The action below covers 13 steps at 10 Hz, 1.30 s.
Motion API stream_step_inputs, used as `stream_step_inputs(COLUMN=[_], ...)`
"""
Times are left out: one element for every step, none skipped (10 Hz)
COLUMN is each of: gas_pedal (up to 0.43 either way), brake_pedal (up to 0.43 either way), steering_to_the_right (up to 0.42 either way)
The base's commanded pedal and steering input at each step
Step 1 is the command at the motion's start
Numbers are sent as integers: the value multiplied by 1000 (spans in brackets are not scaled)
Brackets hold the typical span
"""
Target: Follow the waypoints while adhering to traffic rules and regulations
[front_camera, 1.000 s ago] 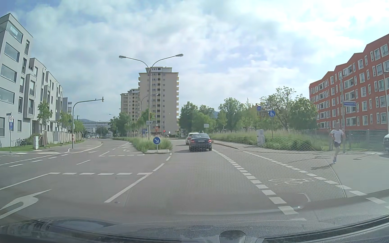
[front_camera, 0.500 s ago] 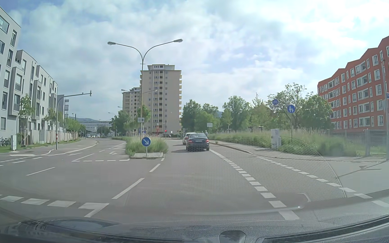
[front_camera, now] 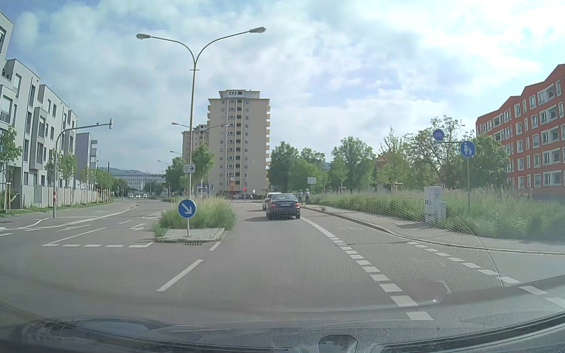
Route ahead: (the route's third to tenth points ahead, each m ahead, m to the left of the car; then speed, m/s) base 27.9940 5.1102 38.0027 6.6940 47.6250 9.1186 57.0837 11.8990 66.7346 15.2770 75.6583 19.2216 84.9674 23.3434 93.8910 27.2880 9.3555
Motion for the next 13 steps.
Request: stream_step_inputs(gas_pedal=[47, 47, 47, 59, 59, 59, 59, 59, 59, 59, 67, 67, 67], brake_pedal=[0, 0, 0, 0, 0, 0, 0, 0, 0, 0, 0, 0, 0], steering_to_the_right=[-21, -21, -21, -21, -21, -21, -21, -21, -21, -21, -21, -22, -21])
